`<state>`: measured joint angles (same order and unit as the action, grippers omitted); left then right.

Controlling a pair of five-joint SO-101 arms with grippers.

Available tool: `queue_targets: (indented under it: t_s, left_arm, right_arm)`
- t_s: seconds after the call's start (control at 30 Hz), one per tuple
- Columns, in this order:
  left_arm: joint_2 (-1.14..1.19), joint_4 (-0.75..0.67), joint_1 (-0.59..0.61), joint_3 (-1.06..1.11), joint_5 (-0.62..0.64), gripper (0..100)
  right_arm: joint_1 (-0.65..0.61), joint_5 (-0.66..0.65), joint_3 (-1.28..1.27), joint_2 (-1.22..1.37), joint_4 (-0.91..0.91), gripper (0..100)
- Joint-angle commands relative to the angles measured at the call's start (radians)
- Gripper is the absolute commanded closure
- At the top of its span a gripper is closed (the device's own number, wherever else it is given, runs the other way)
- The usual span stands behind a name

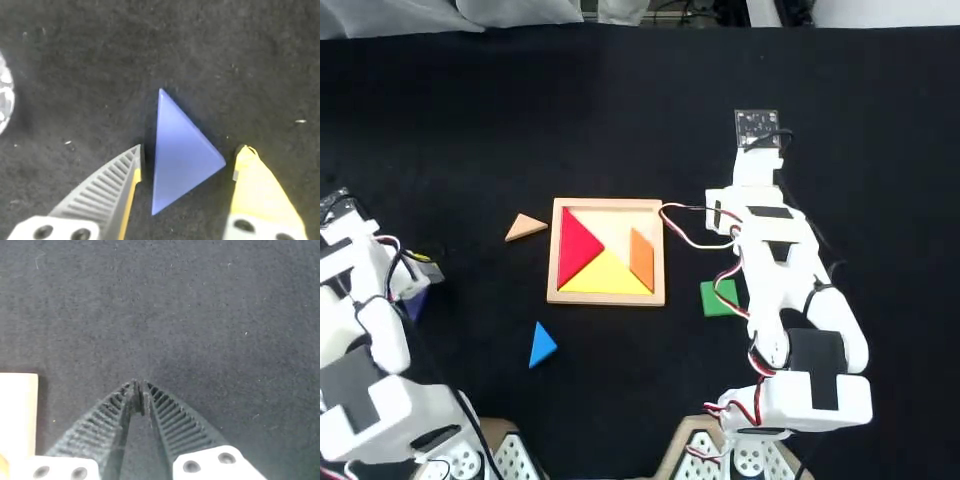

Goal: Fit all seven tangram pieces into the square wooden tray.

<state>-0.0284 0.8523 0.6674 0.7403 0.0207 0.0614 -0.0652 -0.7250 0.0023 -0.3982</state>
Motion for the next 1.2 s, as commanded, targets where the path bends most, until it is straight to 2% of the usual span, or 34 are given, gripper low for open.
queue_targets:
  t_s: [0.0,0.23,0.43,1.17]
  left_arm:
    - [0.014,0.017,0.005,-0.074,0.006,70]
    - [0.008,0.015,-0.005,-0.076,0.006,71]
    - [0.009,0.003,-0.004,-0.071,0.006,79]
    - [-0.005,0.037,-0.012,-0.061,0.014,79]
  right_arm:
    - [-0.015,-0.011,0.047,-0.002,0.02,98.7]
    - [-0.015,-0.011,0.047,-0.002,0.02,98.7]
    - [-0.015,-0.011,0.047,-0.002,0.02,98.7]
    - [-0.015,-0.011,0.047,-0.002,0.02,98.7]
